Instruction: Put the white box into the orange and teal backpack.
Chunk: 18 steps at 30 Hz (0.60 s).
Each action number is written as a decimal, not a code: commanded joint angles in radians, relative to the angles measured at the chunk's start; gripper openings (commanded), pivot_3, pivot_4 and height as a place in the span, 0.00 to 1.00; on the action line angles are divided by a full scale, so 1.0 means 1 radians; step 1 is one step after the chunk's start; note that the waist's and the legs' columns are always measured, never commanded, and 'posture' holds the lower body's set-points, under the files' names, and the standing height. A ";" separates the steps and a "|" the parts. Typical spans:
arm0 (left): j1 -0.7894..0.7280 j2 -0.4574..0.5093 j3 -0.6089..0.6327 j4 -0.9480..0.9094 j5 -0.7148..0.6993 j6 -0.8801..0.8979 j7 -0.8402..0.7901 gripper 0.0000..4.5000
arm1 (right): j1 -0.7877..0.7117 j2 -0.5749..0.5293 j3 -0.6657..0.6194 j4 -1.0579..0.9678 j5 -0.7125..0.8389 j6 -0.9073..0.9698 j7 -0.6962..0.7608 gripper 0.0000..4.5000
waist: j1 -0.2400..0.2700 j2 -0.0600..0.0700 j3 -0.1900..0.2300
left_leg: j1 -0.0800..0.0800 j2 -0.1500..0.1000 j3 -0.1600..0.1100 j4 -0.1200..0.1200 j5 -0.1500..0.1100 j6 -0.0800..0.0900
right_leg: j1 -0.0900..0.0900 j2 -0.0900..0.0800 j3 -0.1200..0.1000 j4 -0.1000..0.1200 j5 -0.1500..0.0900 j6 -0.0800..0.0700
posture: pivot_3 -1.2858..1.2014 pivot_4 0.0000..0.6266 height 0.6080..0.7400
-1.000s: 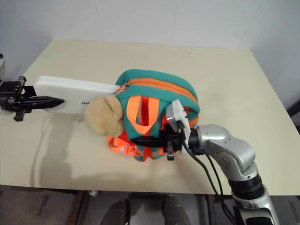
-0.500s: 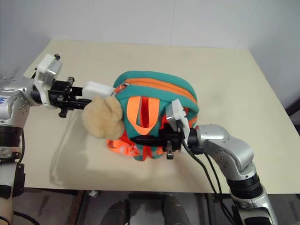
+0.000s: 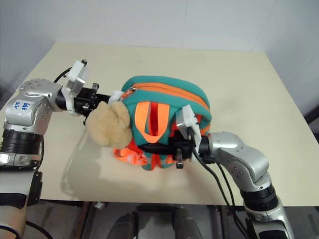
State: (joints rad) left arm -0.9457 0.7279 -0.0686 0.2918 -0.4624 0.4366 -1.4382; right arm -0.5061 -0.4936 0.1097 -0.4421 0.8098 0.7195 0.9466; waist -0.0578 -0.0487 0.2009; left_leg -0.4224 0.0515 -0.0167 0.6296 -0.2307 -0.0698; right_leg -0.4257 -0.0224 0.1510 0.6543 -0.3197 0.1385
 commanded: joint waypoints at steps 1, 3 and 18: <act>-0.006 0.022 0.014 -0.048 0.006 0.016 -0.002 0.29 | -0.010 0.010 -0.007 -0.028 0.006 -0.018 -0.007 0.00 | -0.001 0.000 0.000 | 0.000 0.000 0.000 0.000 0.000 0.000 | 0.000 0.000 0.000 0.000 0.000 0.000 | 0.52 0.24 1.00; -0.007 0.047 0.005 -0.058 0.027 0.037 0.007 0.29 | -0.009 0.009 -0.007 -0.030 0.006 -0.017 -0.008 0.00 | -0.003 0.000 0.000 | 0.000 0.000 0.000 0.000 0.000 0.000 | 0.000 0.000 0.000 0.000 0.000 0.000 | 0.52 0.24 1.00; 0.044 0.099 0.116 -0.143 -0.003 0.060 0.079 1.00 | -0.018 0.014 -0.007 -0.025 0.003 -0.019 -0.009 0.00 | -0.002 0.000 0.000 | 0.000 0.000 0.000 0.000 0.000 0.000 | 0.000 0.000 0.000 0.000 0.000 0.000 | 0.52 0.24 1.00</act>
State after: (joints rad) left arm -0.8952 0.8317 -0.0112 0.1843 -0.4346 0.5235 -1.3943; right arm -0.5069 -0.4869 0.1098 -0.4422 0.8028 0.7190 0.9374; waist -0.0594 -0.0486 0.2009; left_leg -0.4222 0.0516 -0.0168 0.6300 -0.2307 -0.0698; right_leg -0.4255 -0.0222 0.1510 0.6546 -0.3197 0.1384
